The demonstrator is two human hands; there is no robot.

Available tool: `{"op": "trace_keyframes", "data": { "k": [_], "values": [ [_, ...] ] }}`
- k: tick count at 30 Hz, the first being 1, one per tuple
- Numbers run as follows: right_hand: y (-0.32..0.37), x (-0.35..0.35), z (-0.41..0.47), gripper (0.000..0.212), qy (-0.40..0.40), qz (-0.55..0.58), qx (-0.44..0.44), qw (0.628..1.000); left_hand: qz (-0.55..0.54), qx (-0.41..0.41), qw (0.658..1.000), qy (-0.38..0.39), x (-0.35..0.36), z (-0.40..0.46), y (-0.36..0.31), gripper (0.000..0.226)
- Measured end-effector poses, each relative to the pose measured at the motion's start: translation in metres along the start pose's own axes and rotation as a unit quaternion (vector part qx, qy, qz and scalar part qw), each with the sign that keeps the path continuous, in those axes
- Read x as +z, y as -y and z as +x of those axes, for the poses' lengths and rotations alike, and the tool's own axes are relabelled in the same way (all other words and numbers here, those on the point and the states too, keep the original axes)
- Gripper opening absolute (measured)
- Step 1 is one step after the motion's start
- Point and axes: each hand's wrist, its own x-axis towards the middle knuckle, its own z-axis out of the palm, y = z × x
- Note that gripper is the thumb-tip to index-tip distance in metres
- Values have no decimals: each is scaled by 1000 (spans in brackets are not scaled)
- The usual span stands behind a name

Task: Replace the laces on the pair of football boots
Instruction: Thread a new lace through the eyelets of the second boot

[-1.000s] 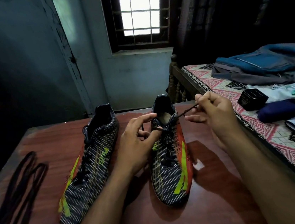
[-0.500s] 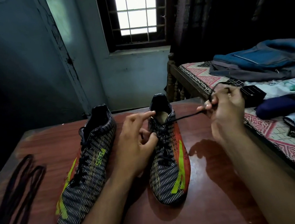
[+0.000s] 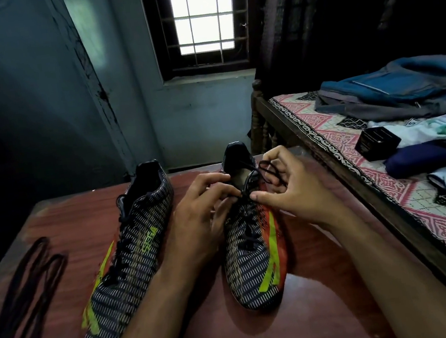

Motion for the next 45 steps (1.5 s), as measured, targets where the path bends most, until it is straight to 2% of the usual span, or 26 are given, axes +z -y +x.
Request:
{"op": "trace_keyframes", "data": {
  "k": [5, 9, 18, 24, 28, 31, 34, 37, 40, 45],
  "values": [
    [0, -7, -2, 48, 48, -23, 10, 999, 13, -13, 1000, -8, 0, 1, -1, 10],
    [-1, -6, -2, 44, 32, -20, 10, 999, 8, -18, 1000, -5, 2, 0, -2, 12],
    [1, -3, -3, 50, 28, -16, 27, 999, -27, -47, 998, -14, 6, -2, -4, 13],
    [3, -4, -2, 34, 10, -16, 10, 1000, -30, -82, 996, -18, 12, -3, -3, 13],
    [5, -6, -3, 30, -6, -99, -39, 994, -33, -81, 996, -23, 13, -3, -4, 12],
    [4, -7, -3, 31, -29, -189, -114, 975, -38, -77, 996, -27, 13, -4, -5, 11],
    [1, -7, -2, 21, -51, -237, -166, 956, -43, -81, 995, -29, 14, -3, -4, 13],
    [-1, -6, -2, 15, -47, -264, -155, 951, -35, -90, 995, -28, 15, -3, -2, 13],
    [1, -5, -4, 15, -47, -237, -94, 966, -33, -100, 994, -24, 15, -3, -2, 15],
    [12, -9, -4, 17, -70, -10, -14, 997, -39, -114, 993, -20, 15, -3, -2, 20]
  ]
}}
